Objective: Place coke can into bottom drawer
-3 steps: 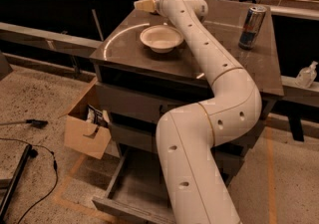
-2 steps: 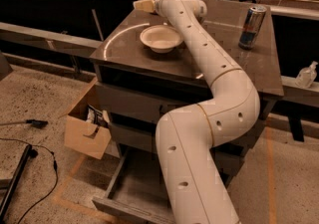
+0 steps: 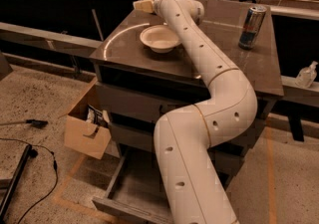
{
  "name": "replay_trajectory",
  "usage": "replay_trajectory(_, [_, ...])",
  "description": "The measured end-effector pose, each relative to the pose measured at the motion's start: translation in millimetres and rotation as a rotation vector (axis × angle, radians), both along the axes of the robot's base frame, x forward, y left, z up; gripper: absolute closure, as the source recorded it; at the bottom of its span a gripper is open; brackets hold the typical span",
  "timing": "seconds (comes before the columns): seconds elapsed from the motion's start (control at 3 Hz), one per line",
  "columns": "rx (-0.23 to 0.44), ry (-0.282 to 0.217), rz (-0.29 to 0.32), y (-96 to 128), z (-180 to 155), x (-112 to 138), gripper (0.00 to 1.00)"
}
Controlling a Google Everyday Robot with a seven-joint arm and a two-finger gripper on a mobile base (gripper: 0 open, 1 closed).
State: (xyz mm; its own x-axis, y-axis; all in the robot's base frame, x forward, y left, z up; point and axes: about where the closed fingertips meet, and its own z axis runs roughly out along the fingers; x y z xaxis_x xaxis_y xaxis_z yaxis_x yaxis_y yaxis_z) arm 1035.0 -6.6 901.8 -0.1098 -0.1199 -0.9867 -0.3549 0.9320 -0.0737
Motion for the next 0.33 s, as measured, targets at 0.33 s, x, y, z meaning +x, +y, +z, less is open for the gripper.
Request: replay_trajectory(0.33, [0.000, 0.000, 0.000, 0.1, -0.1, 0.0, 0.00])
